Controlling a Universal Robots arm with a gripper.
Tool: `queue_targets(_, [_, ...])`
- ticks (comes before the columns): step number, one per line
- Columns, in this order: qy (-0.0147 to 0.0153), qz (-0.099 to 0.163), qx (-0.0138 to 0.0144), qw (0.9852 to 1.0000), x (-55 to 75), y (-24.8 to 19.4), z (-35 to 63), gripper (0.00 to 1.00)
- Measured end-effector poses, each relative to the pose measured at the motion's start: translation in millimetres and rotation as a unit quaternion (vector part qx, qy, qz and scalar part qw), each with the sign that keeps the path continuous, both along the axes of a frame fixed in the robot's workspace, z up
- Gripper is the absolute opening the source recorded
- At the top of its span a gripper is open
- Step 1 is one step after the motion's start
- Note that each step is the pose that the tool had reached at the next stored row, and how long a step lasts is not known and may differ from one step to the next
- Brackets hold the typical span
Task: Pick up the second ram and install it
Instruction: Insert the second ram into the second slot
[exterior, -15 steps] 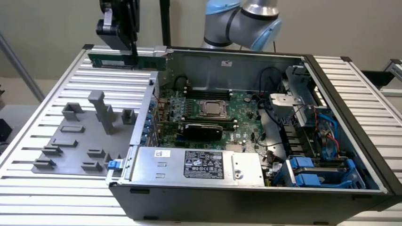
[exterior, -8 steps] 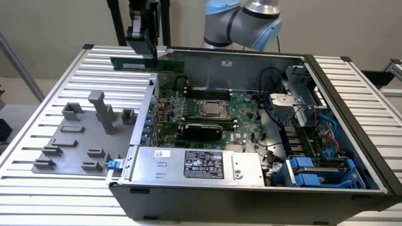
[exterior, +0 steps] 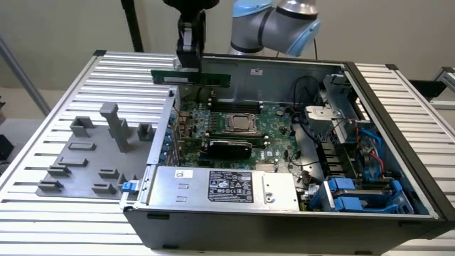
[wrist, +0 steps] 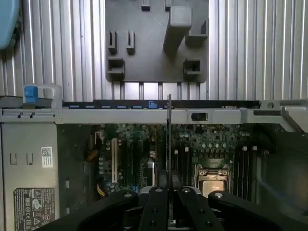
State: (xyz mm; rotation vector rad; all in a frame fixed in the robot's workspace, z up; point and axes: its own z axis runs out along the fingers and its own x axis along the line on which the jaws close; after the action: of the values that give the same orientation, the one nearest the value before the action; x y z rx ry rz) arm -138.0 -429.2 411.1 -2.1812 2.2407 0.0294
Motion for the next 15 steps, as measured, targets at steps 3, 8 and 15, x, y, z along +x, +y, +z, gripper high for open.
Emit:
queue_targets(3, [0.0, 0.0, 0.0, 1.0, 13.9, 3.5, -5.6, 0.0])
queue_targets(8, [0.0, 0.0, 0.0, 1.0, 36.5, 9.9, -14.6, 0.0])
queue_targets(15, [0.0001, 0.0, -0.0001, 1.0, 67.7, 22.5, -27.3, 0.0])
